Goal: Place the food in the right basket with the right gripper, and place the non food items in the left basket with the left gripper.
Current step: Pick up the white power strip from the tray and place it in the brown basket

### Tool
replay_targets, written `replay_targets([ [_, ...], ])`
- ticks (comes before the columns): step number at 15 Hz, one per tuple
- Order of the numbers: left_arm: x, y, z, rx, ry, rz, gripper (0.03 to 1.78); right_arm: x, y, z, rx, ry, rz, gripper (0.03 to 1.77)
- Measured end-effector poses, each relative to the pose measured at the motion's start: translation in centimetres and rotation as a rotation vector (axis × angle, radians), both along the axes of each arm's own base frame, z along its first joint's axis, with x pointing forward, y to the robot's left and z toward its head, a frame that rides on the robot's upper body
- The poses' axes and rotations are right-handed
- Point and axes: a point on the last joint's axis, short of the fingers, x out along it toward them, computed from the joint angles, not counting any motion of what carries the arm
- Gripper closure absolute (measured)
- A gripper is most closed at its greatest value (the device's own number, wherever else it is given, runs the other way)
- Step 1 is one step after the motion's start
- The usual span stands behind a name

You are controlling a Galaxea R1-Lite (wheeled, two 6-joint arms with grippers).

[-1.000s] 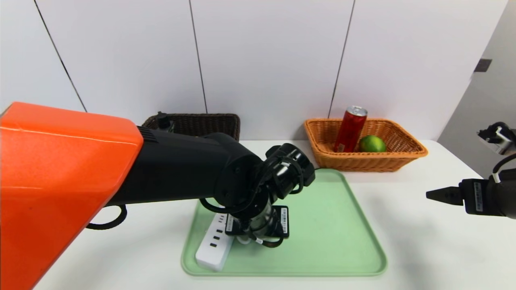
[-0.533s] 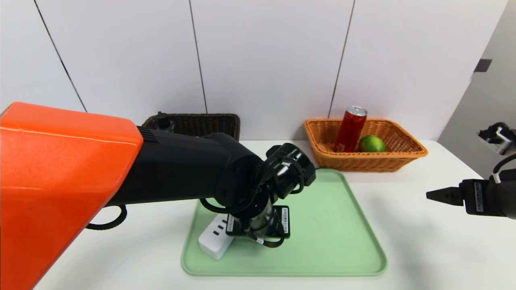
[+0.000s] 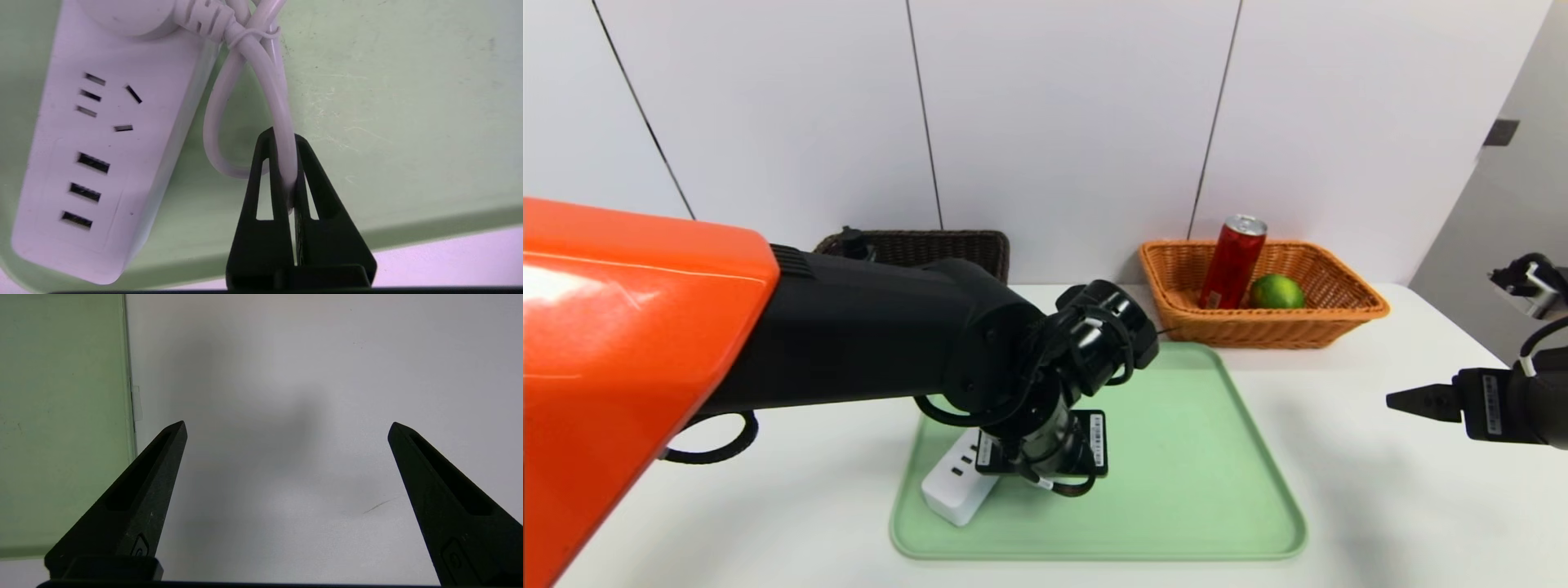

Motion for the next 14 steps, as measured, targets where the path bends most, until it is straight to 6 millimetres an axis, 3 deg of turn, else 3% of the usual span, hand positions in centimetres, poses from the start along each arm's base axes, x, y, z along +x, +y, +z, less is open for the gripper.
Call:
replay_targets([
  [10,-1.6,1.8,6.0,-0.119,-0.075,-0.021,1.71,0.0,0.0,0.0,-0.001,0.001,0.001,0.1],
  [14,-2.7,2.8,10.4,-0.266,-0.054,-0.093,1.71,-0.1,0.0,0.0,-0.002,-0.001,0.003,0.1],
])
